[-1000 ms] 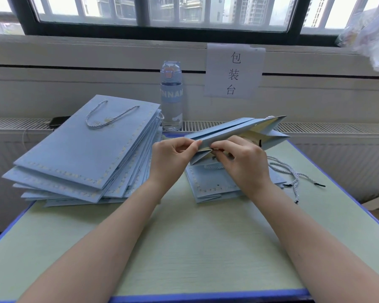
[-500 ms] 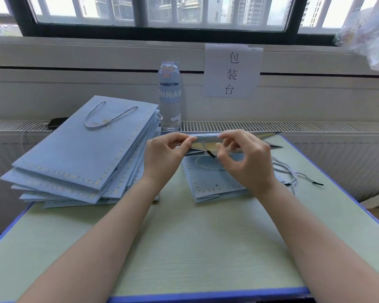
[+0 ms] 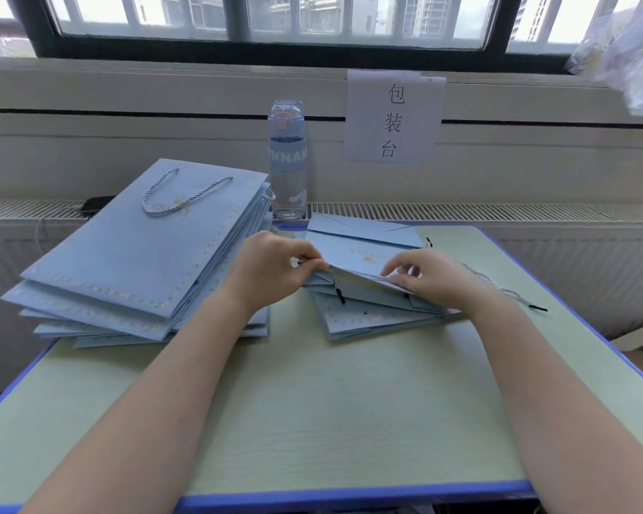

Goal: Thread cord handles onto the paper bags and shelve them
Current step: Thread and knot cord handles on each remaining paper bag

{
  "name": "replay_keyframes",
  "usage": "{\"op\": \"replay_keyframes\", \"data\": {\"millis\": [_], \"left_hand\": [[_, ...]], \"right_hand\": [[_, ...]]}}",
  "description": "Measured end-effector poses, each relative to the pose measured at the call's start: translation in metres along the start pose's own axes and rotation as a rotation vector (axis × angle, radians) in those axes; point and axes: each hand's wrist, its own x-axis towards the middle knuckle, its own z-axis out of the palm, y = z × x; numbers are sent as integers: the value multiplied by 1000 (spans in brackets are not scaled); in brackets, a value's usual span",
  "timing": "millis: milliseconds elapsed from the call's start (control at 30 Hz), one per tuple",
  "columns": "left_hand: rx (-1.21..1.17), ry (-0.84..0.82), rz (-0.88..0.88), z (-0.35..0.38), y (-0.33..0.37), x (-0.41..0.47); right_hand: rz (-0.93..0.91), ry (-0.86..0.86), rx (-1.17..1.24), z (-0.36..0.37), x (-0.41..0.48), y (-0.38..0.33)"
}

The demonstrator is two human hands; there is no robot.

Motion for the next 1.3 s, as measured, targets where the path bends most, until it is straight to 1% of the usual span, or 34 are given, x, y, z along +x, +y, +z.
{"op": "replay_keyframes", "data": {"millis": [100,133,167,233,367,467,567,633,767,867,933,1033,1100,1200,1300], "left_hand": [[22,34,1,-1,-3,0],[32,40,4,0,-4,0],[40,43,6,0,-4,0],[48,44,8,0,-3,0],[63,54,26,1,-1,-1],[73,131,-32,0,-5,-1],[102,252,-101,-3,-5,-1],[124,307,-130,-5,-4,1],[137,339,-135,-7,-2,1],[145,359,-136,-7,-2,1],[140,355,-144,-7,-3,1],[104,322,-110,-9,-3,0],[83,307,-65,-10,0,0],[85,300,-30,-5,7,1],[66,202,53,9,18,0]], "right_hand": [[99,-39,-63,-5,-1,11],[137,-28,-75,-5,0,15],[172,11,-70,-5,2,18],[226,149,-29,-5,5,22],[185,359,-38,-6,9,24],[133,478,-36,-11,5,29],[148,614,-29,-18,2,39],[212,708,1,-22,0,44],[391,878,37,-30,-6,52],[497,942,80,-31,-11,49],[529,948,93,-32,-13,46],[470,905,189,-33,-11,40],[420,793,331,-31,-6,37],[380,545,543,-27,-1,26],[328,336,658,-25,-4,10]]}}
